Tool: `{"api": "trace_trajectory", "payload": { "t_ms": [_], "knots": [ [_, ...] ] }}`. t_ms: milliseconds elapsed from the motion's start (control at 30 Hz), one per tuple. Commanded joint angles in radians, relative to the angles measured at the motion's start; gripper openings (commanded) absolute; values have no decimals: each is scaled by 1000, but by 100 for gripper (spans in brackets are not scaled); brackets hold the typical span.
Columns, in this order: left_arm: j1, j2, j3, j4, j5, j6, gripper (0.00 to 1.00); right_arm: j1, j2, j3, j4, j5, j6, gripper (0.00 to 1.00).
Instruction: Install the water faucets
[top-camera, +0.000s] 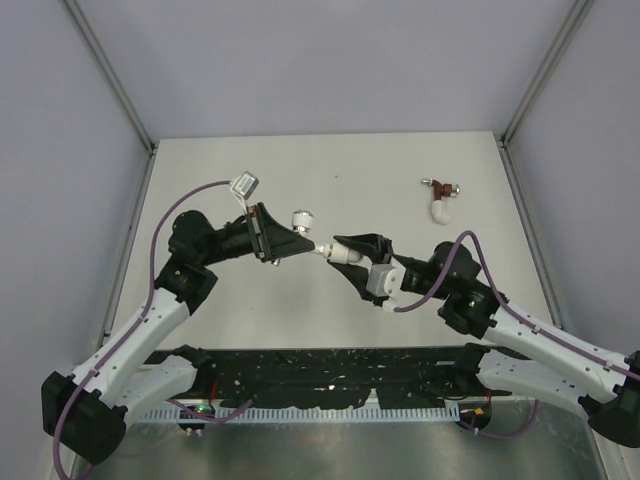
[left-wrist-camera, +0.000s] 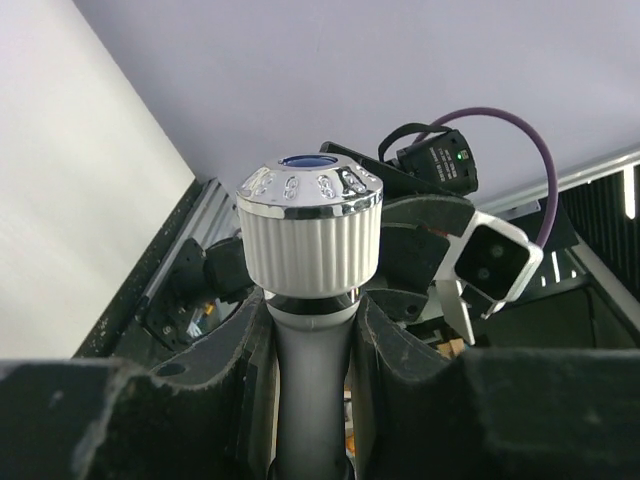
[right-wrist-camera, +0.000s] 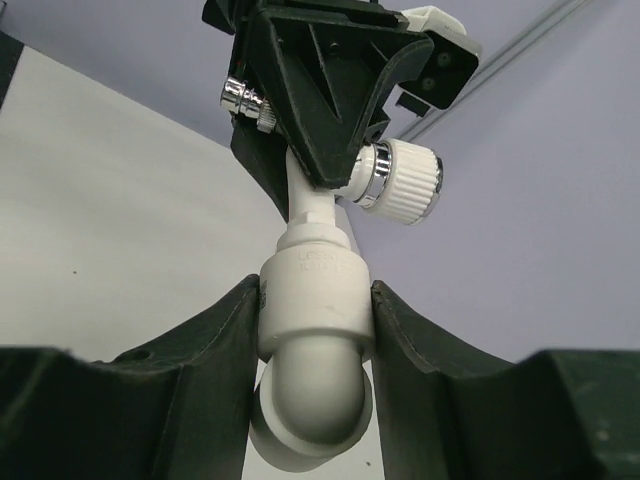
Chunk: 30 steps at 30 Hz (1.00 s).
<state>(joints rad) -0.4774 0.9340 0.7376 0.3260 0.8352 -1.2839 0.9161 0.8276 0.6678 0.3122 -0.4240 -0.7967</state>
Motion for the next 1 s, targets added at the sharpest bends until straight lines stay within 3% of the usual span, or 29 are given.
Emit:
{"api": "trace_trajectory", "payload": {
  "t_ms": [0, 67, 233, 300, 467, 600, 767, 900, 967],
  "knots": [
    [-6, -56, 100, 134, 31, 162, 0, 1, 33, 140, -33, -42, 302, 17],
    [-13, -92, 121, 76, 31, 288, 0, -13, 62, 185, -44, -67, 425, 5],
    [-52, -190, 172, -96, 10, 653, 0, -72, 129, 237, 66, -116, 790, 5],
    [-70, -222, 187, -154, 2, 815, 0, -106, 162, 274, 109, -154, 1021, 5],
    [-110, -302, 191, -217, 33, 1107, 0, -171, 263, 357, 128, -252, 1338, 5],
    [-128, -327, 186, -173, 53, 1190, 0, -217, 349, 406, 117, -320, 1583, 6],
    [-141, -322, 209, -125, 77, 1174, 0, -227, 427, 397, 184, -371, 1818, 5],
    [-147, -337, 198, -100, 68, 1160, 0, -232, 426, 406, 128, -349, 1780, 9],
    [-147, -348, 178, -100, 21, 1150, 0, -235, 400, 421, 75, -329, 1719, 17]
  ]
}}
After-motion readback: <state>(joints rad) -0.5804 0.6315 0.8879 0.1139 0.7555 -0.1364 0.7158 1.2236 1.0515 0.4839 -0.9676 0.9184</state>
